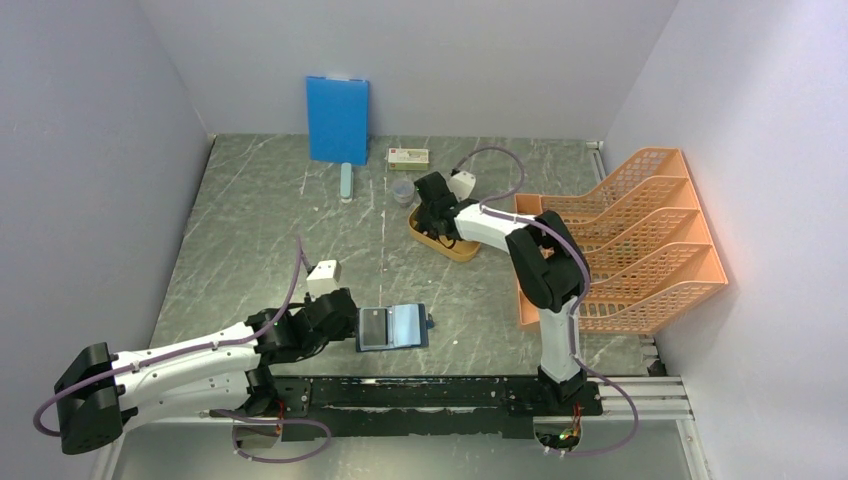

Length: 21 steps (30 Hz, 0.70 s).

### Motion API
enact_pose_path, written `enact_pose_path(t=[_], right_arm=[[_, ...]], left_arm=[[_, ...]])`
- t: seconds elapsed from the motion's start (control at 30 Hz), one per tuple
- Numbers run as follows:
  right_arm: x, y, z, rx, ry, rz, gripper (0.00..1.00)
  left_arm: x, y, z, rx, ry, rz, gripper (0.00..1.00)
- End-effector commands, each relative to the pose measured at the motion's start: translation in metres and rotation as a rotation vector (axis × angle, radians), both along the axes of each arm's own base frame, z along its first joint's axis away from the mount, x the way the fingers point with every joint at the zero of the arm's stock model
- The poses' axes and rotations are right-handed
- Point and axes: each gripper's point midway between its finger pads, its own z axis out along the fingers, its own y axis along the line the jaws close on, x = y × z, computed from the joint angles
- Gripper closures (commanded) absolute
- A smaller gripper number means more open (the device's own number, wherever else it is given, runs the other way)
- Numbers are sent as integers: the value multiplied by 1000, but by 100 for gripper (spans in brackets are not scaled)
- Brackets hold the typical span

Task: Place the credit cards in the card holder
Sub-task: Pick up the credit card from the storage box.

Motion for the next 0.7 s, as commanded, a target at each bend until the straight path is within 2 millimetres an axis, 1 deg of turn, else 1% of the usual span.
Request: enact_pose_path(t=[0.0, 0.13, 0.23, 0.33, 0.37, 0.53, 0.67], right_arm=[[-43, -25, -50, -95, 168, 19, 36], [-43, -24, -44, -73, 150, 24, 37], [-42, -21, -36, -41, 131, 27, 34], [-38, -18, -22, 4, 104, 20, 30], [-36, -16, -14, 26, 87, 19, 29], [-29, -13, 11, 92, 40, 27, 26], [-29, -11, 19, 147, 33, 38, 26]], left_arm=[[2, -2, 2, -17, -7, 4, 53], [1, -2, 2, -19, -5, 3, 53], [1, -2, 3, -21, -6, 6, 53], [2, -2, 5, -21, -7, 8, 53], [2, -2, 5, -21, -8, 9, 53], [1, -1, 6, -22, -7, 9, 53], [0, -1, 5, -23, -3, 9, 53]])
